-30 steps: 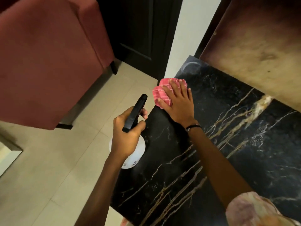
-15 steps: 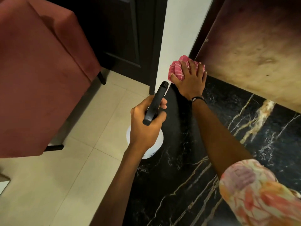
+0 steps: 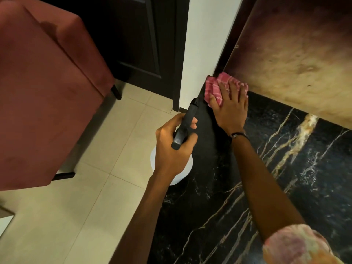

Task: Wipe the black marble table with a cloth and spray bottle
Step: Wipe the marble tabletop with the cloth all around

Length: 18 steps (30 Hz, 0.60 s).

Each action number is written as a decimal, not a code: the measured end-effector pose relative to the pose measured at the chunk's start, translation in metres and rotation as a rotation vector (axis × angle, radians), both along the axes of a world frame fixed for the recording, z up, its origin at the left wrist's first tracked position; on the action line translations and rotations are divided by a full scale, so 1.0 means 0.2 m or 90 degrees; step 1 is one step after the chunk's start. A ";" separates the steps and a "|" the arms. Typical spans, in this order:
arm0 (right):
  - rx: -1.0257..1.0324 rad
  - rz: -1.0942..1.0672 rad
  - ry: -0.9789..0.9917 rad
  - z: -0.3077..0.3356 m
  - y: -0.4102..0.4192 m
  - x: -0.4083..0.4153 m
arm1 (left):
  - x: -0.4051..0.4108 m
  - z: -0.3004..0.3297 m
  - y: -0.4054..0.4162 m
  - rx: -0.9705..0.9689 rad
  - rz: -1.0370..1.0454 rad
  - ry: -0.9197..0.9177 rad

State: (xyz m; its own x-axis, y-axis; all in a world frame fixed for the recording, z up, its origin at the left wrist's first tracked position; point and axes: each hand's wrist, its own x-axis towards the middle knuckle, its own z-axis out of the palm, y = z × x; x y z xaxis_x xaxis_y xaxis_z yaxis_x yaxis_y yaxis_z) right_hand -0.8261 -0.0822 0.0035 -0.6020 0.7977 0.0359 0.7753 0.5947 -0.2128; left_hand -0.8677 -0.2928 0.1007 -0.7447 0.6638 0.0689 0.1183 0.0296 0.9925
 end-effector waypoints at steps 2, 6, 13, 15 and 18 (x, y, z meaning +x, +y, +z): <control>-0.005 -0.068 -0.014 0.02 0.07 0.13 | -0.01 -0.01 -0.01 0.006 -0.005 -0.007; -0.061 -0.251 -0.043 0.05 0.16 0.31 | -0.03 -0.02 -0.03 0.016 -0.006 -0.013; -0.074 -0.084 -0.074 0.07 -0.12 0.11 | 0.01 -0.01 -0.06 0.027 -0.027 0.012; -0.061 0.083 -0.057 0.08 -0.23 0.17 | 0.04 0.00 -0.05 0.025 -0.038 0.026; -0.029 0.220 -0.066 0.06 -0.20 0.45 | 0.09 0.01 -0.06 -0.003 -0.050 0.053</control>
State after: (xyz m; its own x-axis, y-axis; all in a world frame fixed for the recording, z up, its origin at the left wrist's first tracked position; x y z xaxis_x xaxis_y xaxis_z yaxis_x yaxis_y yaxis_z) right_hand -0.7361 -0.1226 0.0160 -0.8351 0.5455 -0.0705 0.5487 0.8172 -0.1765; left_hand -0.8503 -0.3042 0.1023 -0.6827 0.7201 0.1242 0.2018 0.0224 0.9792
